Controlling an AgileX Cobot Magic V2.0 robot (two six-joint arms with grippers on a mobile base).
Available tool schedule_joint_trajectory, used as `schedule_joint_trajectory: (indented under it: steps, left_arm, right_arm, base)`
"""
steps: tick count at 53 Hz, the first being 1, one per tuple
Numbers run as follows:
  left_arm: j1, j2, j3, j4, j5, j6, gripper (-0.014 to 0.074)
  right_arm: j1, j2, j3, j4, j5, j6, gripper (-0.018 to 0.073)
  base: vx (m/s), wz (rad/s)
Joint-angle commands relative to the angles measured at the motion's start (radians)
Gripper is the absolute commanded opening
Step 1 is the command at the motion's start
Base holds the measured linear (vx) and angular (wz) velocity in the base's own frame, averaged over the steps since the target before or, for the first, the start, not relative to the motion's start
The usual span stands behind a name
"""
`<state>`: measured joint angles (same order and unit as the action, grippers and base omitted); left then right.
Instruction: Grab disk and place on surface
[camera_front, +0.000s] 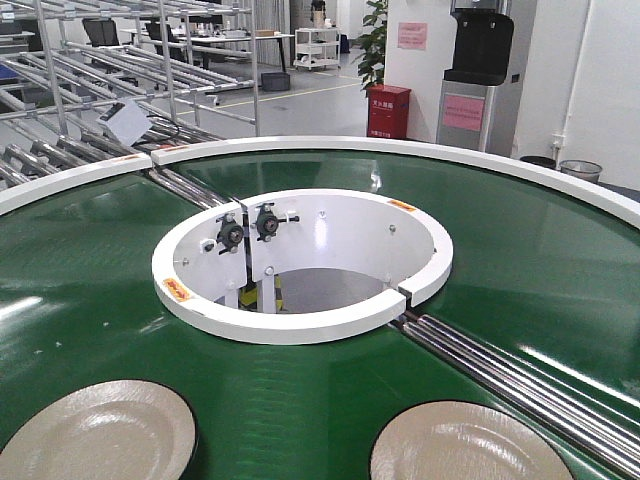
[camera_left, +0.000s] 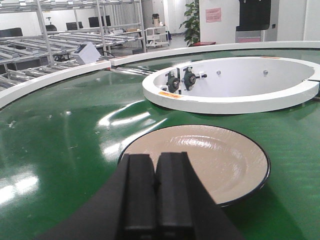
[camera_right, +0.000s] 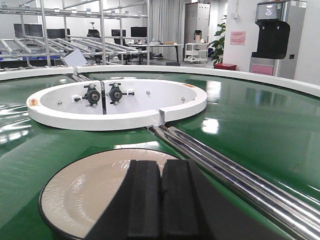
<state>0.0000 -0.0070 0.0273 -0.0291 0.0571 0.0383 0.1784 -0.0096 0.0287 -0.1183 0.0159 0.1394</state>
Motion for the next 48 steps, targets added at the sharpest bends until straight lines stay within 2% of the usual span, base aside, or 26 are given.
schedule_joint_trajectory:
  steps: [1, 43, 48]
  left_arm:
    - [0.002, -0.017, 0.013, -0.007, -0.084, -0.007, 0.0001]
    - [0.002, -0.017, 0.013, -0.007, -0.100, -0.007, 0.0001]
    - [0.002, -0.017, 0.006, -0.007, -0.145, -0.008, 0.0001]
  right_arm:
    - [-0.004, -0.002, 0.019, -0.005, -0.083, -0.008, -0.0009]
    - [-0.004, -0.002, 0.019, -0.005, -0.083, -0.008, -0.0009]
    - [-0.004, -0.002, 0.019, -0.004, -0.145, -0.008, -0.0009]
  base:
    - [0.00, 0.00]
    - [0.00, 0.00]
    - [0.00, 0.00]
